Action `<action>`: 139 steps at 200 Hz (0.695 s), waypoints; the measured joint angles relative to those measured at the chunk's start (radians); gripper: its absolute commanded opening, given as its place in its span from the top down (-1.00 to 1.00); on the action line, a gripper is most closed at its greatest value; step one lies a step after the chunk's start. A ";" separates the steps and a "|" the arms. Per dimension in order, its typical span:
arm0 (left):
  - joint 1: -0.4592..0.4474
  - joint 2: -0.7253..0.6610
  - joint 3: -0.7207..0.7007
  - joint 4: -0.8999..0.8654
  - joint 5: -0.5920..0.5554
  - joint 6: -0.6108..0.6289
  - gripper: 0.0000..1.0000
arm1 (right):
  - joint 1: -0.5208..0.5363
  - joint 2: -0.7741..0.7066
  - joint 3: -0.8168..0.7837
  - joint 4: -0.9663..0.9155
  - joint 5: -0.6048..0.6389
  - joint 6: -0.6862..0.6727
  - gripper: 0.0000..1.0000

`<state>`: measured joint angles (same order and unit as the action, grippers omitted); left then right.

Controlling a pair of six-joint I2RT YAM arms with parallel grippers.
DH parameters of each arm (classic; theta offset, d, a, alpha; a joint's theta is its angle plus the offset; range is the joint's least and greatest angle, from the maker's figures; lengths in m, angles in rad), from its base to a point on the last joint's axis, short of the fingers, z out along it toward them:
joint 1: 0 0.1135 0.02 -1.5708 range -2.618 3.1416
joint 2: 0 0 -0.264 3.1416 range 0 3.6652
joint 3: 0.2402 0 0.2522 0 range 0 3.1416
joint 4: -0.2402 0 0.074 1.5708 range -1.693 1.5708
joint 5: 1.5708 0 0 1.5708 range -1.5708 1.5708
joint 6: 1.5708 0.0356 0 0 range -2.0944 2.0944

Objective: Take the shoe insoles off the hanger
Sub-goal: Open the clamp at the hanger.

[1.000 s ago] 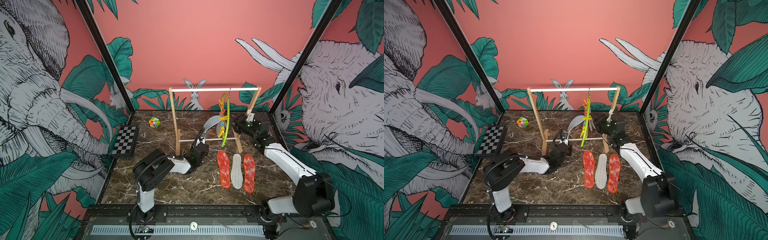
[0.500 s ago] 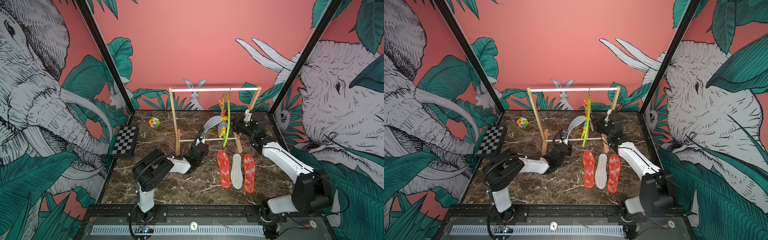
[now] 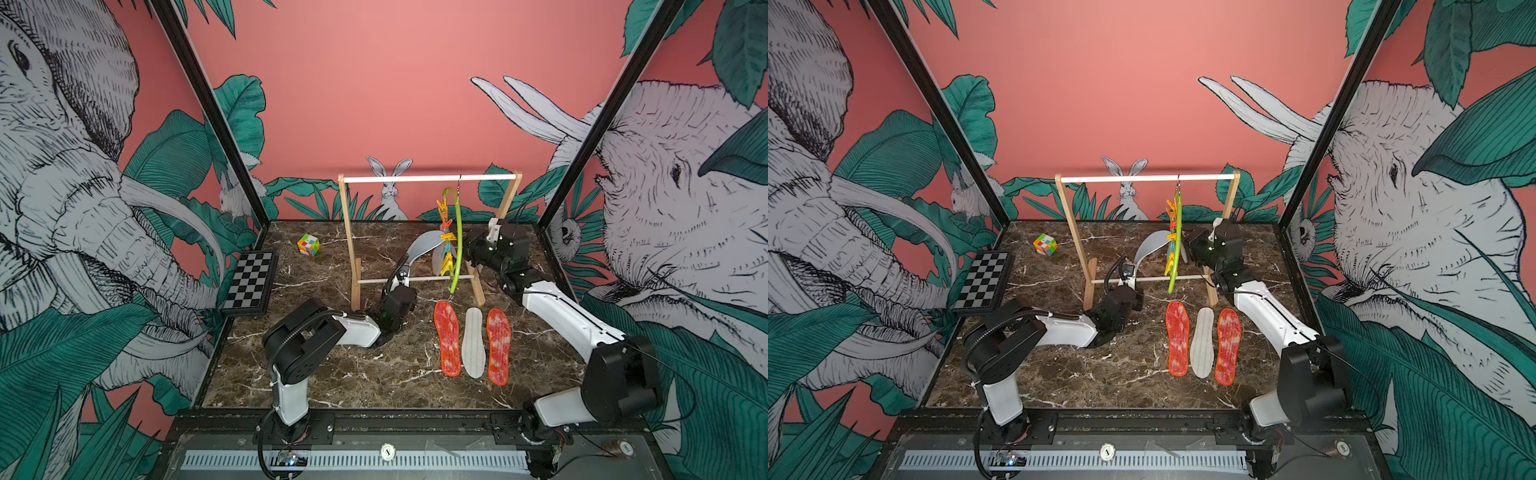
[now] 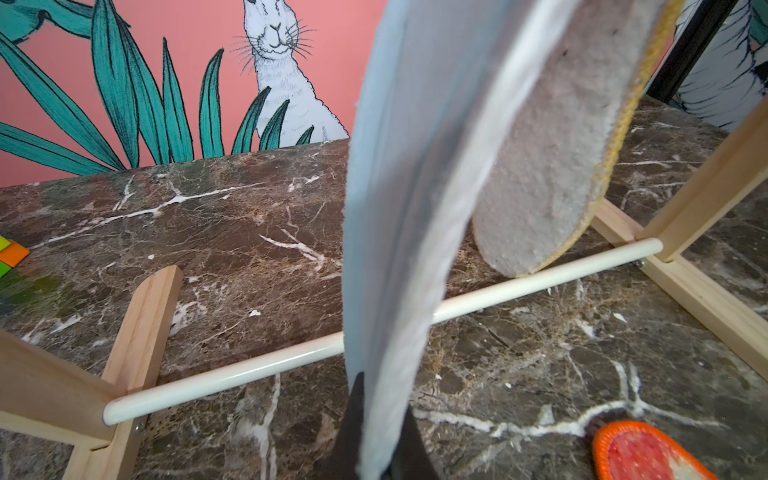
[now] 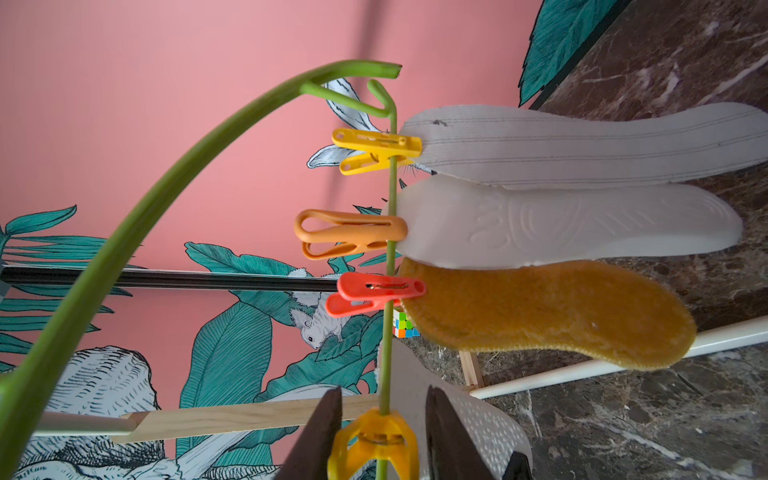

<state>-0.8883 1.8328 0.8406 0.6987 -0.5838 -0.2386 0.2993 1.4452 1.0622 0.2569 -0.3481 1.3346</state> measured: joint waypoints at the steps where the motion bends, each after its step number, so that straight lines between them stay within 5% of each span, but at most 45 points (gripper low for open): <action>1: 0.000 0.000 0.000 0.000 0.000 0.000 0.98 | 0.000 0.000 0.000 0.000 0.000 0.000 0.39; 139: 0.008 -0.059 -0.078 -0.005 -0.028 -0.005 1.00 | 0.006 0.018 0.000 0.022 -0.031 0.002 0.60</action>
<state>-0.8806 1.7741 0.7624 0.6933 -0.6121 -0.2440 0.3054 1.4635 1.0622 0.2787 -0.3790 1.3361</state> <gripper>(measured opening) 0.078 0.211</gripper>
